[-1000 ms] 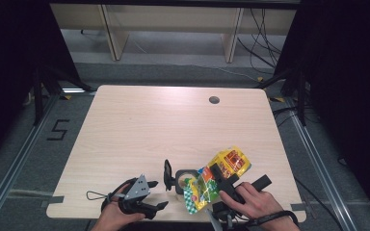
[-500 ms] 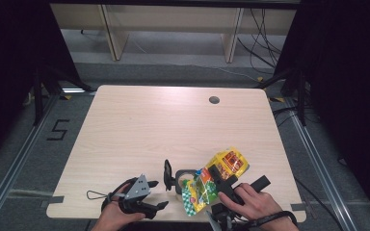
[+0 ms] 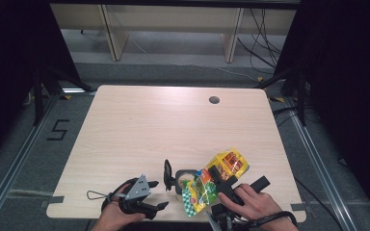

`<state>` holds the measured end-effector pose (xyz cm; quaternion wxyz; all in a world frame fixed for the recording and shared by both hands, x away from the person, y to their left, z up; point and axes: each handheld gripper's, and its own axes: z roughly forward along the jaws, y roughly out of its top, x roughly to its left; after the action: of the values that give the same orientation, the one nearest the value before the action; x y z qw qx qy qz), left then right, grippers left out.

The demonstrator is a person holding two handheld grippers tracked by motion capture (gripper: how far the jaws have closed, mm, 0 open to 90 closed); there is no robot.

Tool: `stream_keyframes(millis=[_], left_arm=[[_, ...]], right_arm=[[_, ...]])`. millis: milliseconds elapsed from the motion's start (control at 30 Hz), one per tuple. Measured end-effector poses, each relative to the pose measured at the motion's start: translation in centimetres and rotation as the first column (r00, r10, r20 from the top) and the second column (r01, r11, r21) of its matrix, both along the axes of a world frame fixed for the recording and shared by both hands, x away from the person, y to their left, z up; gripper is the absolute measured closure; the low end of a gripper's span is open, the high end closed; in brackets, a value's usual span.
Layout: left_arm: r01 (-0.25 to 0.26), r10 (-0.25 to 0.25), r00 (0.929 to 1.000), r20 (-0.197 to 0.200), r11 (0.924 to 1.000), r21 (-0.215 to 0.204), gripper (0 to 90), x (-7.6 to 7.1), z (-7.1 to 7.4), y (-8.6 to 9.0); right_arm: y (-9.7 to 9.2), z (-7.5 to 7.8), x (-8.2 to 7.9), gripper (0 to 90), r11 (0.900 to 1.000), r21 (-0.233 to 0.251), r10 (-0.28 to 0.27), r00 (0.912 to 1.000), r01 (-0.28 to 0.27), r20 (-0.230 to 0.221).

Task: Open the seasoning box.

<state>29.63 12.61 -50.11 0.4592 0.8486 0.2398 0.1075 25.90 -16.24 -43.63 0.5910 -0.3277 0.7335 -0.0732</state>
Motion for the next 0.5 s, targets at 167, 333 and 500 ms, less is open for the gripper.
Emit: stream_keyframes(millis=[167, 333, 500], left_arm=[[-0.004, 0.004, 1.0000, 0.008, 1.0000, 0.003, 25.0, 0.10, -0.02, 0.01], [0.001, -0.001, 1.0000, 0.005, 1.0000, -0.004, 25.0, 0.06, 0.00, 0.02], [0.002, -0.002, 1.0000, 0.003, 1.0000, 0.002, 25.0, 0.02, 0.02, 0.02]], right_arm=[[-0.11, 0.07, -0.01, 48.3, 0.9999, 0.011, -0.008, 1.0000, 0.008, 0.003], [-0.13, 0.01, 0.02, 48.4, 1.0000, 0.001, -0.007, 1.0000, 0.008, -0.006], [-0.04, -0.03, -0.01, 48.6, 1.0000, -0.002, -0.003, 1.0000, 0.003, -0.005]])
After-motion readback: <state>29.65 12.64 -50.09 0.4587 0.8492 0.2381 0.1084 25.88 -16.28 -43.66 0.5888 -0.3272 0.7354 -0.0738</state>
